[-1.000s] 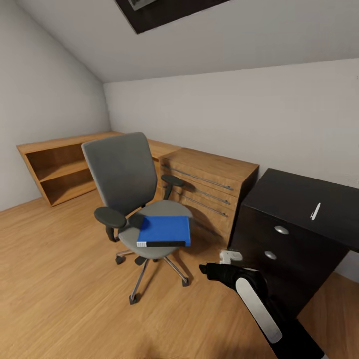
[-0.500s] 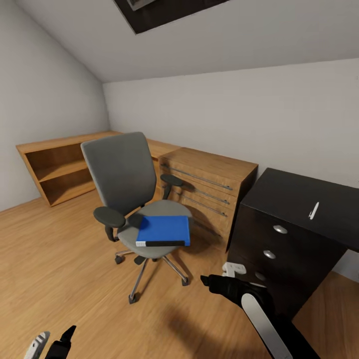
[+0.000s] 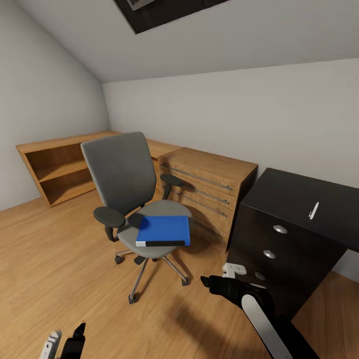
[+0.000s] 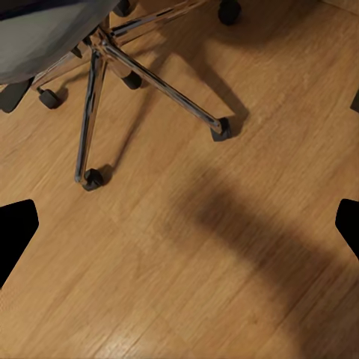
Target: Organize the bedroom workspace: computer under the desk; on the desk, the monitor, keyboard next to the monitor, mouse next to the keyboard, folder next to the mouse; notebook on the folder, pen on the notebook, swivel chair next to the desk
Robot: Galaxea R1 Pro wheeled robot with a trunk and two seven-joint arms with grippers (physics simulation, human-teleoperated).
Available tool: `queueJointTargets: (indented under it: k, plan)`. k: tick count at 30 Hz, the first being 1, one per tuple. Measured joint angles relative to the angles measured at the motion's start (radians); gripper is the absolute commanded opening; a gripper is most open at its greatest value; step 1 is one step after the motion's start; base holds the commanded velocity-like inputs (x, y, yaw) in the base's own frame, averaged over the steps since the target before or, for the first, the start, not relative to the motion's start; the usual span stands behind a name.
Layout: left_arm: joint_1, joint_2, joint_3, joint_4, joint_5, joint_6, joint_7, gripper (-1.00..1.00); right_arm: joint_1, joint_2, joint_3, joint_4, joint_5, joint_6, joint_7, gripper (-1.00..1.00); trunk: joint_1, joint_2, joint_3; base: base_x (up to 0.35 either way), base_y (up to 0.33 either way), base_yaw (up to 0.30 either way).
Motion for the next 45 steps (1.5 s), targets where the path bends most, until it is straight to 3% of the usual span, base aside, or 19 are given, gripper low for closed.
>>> queueJointTargets:
  k: [2,3,6,7,9,12,24,25,29,30,33,38,41,45]
  plan:
    - [-0.001,-0.010,-0.005,-0.001,0.001,-0.012,0.033,1.00,0.000,0.000,-0.002,-0.004,-0.002,0.001,-0.001,1.00,0.000,0.000,0.000,0.000,0.000,-0.051]
    - [-0.002,-0.019,-0.022,-0.005,0.002,-0.024,0.082,1.00,0.000,0.000,-0.009,-0.015,-0.005,0.005,-0.002,1.00,0.000,0.000,0.001,0.000,0.000,-0.129]
    - [-0.002,-0.026,-0.043,-0.008,0.004,-0.049,0.117,1.00,0.003,0.001,-0.021,-0.030,-0.009,0.009,-0.003,1.00,0.000,0.000,0.002,0.000,0.000,-0.196]
    - [-0.007,-0.040,-0.110,0.001,0.053,-0.165,0.133,1.00,0.017,0.000,-0.031,-0.046,-0.013,0.013,-0.001,1.00,0.000,0.000,0.003,0.000,0.000,-0.259]
    - [-0.010,-0.043,-0.146,0.005,0.077,-0.232,0.134,1.00,0.020,0.000,-0.033,-0.049,-0.014,0.014,-0.001,1.00,0.000,0.000,0.004,0.000,0.000,-0.268]
    - [-0.015,-0.047,-0.215,0.009,0.121,-0.390,0.132,1.00,0.030,0.000,-0.041,-0.051,-0.020,0.015,0.000,1.00,0.000,0.000,0.006,0.000,0.000,-0.279]
    - [-0.017,-0.049,-0.245,0.006,0.134,-0.454,0.110,1.00,0.091,-0.005,-0.047,-0.052,-0.029,0.016,0.002,1.00,0.000,0.000,0.013,0.000,0.000,-0.287]
    - [-0.017,-0.050,-0.253,0.002,0.134,-0.457,0.121,1.00,0.127,-0.057,-0.048,-0.052,-0.026,0.014,0.004,1.00,0.000,0.000,0.013,0.000,0.000,-0.292]
    - [-0.041,-0.052,-0.271,0.007,0.137,-0.457,0.149,1.00,0.168,-0.128,-0.048,-0.046,-0.026,0.006,0.035,1.00,0.000,0.000,0.015,0.000,0.000,-0.292]
    - [-0.042,-0.052,-0.272,0.007,0.137,-0.457,0.149,1.00,0.169,-0.129,-0.048,-0.046,-0.027,0.006,0.036,1.00,0.000,0.000,0.015,0.000,0.000,-0.292]
    - [-0.097,-0.054,-0.284,0.032,0.161,-0.458,0.216,1.00,0.187,-0.172,-0.048,-0.032,-0.022,0.001,0.078,1.00,0.000,0.000,0.017,0.000,0.000,-0.292]
    - [-0.209,-0.056,-0.295,0.126,0.233,-0.479,0.282,1.00,0.196,-0.203,-0.050,-0.003,-0.021,-0.005,0.102,1.00,0.000,0.000,0.019,0.000,0.000,-0.292]
    - [-0.259,-0.060,-0.312,0.168,0.254,-0.498,0.289,1.00,0.198,-0.203,-0.050,0.051,-0.020,-0.025,0.109,1.00,0.000,0.000,0.020,0.000,0.000,-0.283]
    - [-0.279,-0.062,-0.344,0.188,0.264,-0.506,0.267,1.00,0.195,-0.199,-0.047,0.127,-0.020,-0.083,0.111,1.00,0.000,0.000,0.021,0.000,0.000,-0.229]
